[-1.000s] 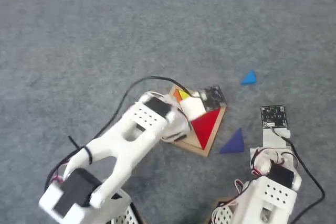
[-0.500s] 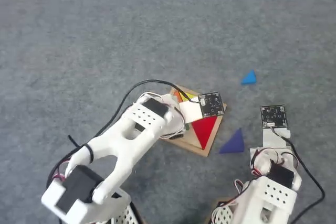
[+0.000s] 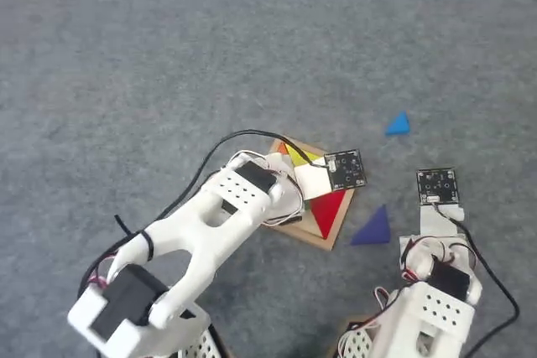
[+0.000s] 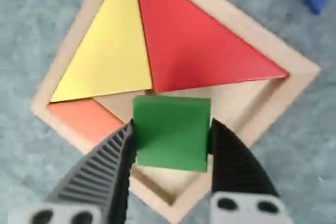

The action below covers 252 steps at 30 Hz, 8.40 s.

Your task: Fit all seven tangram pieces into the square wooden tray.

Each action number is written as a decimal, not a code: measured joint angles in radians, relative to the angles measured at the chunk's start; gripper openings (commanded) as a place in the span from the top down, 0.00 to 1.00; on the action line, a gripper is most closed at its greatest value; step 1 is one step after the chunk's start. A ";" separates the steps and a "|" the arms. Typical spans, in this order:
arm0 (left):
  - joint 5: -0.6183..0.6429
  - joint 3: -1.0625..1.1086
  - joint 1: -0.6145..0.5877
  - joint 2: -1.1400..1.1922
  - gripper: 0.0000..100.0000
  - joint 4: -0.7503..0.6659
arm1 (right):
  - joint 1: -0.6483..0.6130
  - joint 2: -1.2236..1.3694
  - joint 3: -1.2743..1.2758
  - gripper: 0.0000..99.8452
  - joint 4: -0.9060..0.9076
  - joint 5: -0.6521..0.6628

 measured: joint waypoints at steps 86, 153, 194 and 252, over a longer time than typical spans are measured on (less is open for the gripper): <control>0.621 0.939 -0.735 -1.676 0.98 0.410 | -0.382 1.264 -1.198 0.90 0.161 -0.252; 0.621 0.939 -0.735 -1.676 0.98 0.410 | -0.334 2.472 -2.794 0.91 0.741 -0.500; 0.621 0.939 -0.735 -1.676 0.98 0.411 | -0.422 2.279 -2.344 0.79 0.635 -1.166; 0.621 0.939 -0.735 -1.676 0.98 0.411 | -0.390 2.344 -2.550 0.91 0.726 -0.603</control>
